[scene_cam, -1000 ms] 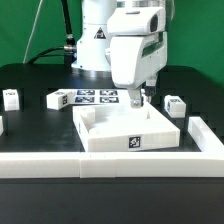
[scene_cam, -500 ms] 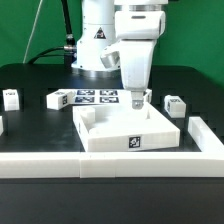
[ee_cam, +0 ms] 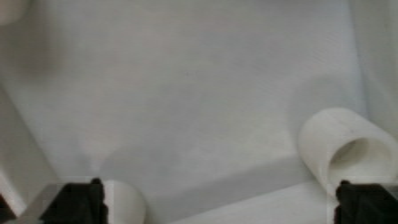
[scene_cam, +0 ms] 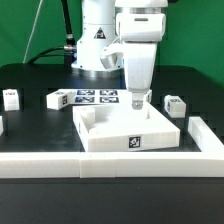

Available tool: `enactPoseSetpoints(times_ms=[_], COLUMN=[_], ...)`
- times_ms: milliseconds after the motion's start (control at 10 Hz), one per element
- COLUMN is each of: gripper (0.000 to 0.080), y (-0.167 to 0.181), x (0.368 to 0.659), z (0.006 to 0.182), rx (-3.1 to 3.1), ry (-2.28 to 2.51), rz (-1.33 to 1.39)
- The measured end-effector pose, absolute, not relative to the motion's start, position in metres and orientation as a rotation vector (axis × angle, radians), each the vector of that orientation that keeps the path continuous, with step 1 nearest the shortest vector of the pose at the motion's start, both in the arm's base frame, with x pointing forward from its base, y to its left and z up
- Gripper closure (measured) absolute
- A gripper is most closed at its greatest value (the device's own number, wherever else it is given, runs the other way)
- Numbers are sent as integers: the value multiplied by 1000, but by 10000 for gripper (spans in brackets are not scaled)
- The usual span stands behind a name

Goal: Assemble one leg

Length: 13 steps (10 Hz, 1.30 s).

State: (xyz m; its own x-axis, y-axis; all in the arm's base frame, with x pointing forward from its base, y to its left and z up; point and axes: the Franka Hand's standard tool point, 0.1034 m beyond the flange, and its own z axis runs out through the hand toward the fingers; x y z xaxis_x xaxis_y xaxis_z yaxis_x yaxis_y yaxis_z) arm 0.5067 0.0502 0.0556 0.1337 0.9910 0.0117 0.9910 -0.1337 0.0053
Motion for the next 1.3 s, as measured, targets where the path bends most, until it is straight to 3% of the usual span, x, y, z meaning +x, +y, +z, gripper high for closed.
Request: enactPoseSetpoints(times_ms=[600,1000,1300], gripper=[150,150,175], y=[36,13,20], x=[459,451,451], z=[33,14,7], rx=[-2002,-2034,-2070], ry=[-2449,-2394,-2350], rz=[10,65,71])
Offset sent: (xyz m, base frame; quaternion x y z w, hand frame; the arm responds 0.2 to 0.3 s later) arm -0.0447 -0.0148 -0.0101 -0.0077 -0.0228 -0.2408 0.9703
